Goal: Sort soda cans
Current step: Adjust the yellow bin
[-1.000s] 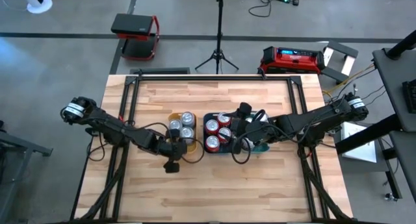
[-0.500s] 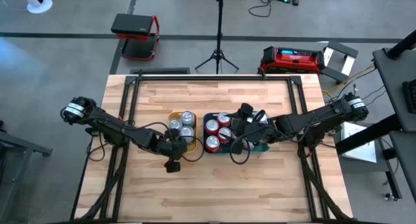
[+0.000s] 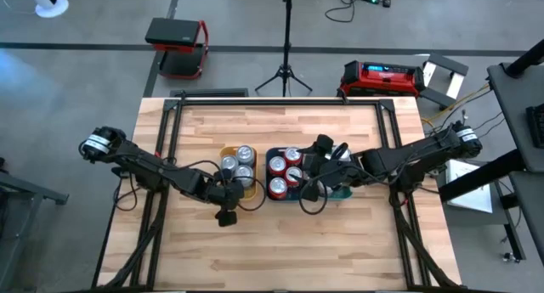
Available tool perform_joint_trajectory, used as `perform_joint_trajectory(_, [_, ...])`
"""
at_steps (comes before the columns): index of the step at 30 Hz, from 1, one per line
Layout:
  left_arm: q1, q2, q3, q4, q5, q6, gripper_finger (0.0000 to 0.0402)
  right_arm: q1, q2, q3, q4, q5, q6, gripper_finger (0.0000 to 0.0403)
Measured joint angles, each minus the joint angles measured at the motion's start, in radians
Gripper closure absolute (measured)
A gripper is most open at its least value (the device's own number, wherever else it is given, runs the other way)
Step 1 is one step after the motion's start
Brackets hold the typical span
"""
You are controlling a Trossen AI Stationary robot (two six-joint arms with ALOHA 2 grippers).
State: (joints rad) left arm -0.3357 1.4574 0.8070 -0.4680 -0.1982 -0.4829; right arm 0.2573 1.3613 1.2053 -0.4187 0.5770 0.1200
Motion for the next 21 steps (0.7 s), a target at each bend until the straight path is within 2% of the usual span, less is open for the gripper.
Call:
perform_joint_trajectory(16, [-0.004,0.000,0.009,-0.012,0.008,-0.024,0.0400,0.000,0.000,0.001,-0.022,-0.019,0.019,0.0049])
perform_joint_trajectory(21, [-0.004,-0.001,0.018,-0.027,0.014,-0.025,0.0365,0.000,-0.006,0.022,-0.100,-0.027,0.045,0.0049])
